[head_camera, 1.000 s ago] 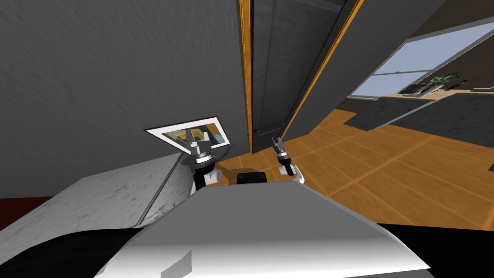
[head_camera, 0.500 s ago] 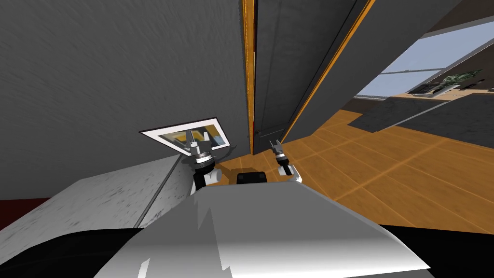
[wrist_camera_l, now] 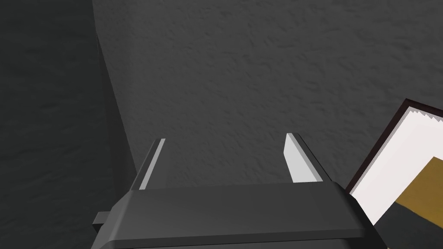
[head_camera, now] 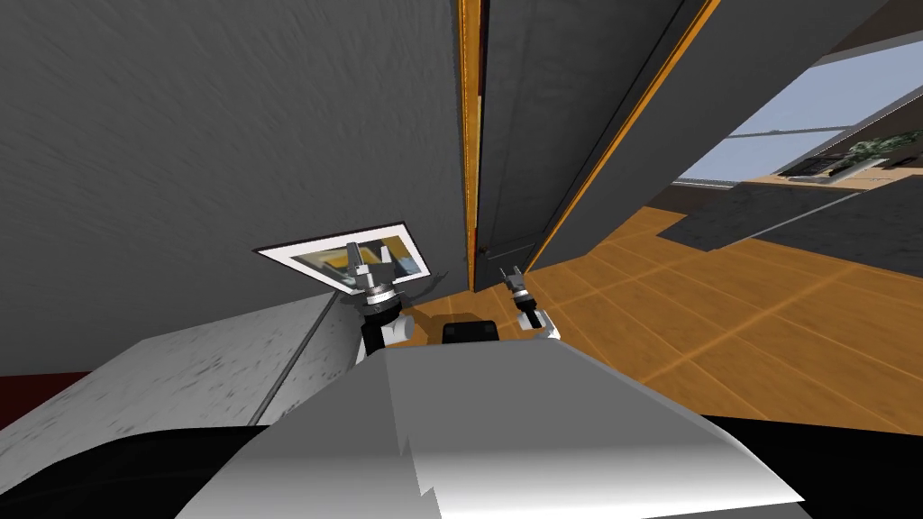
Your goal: Pull the door open
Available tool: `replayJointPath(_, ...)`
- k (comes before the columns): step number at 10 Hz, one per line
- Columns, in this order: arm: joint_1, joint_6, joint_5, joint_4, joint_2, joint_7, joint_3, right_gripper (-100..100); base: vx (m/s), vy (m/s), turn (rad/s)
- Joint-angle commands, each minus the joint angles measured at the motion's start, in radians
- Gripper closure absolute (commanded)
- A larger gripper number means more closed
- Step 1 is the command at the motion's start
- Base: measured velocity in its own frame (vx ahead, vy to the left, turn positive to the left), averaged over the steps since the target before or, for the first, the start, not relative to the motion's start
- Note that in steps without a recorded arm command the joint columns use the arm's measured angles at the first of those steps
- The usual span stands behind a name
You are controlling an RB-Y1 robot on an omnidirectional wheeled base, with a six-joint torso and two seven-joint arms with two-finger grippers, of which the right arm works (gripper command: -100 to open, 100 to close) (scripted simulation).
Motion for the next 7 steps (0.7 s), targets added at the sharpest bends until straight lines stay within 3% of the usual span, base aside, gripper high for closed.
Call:
replayJointPath(1,-0.012,-0.007,0.017,0.042,0.003,0.032,-0.007,-100,0.101,0.001,0.022)
replayJointPath(7,-0.053,-0.033,0.069,0.186,0.023,0.134,-0.033,-100,0.099,-0.002,0.015)
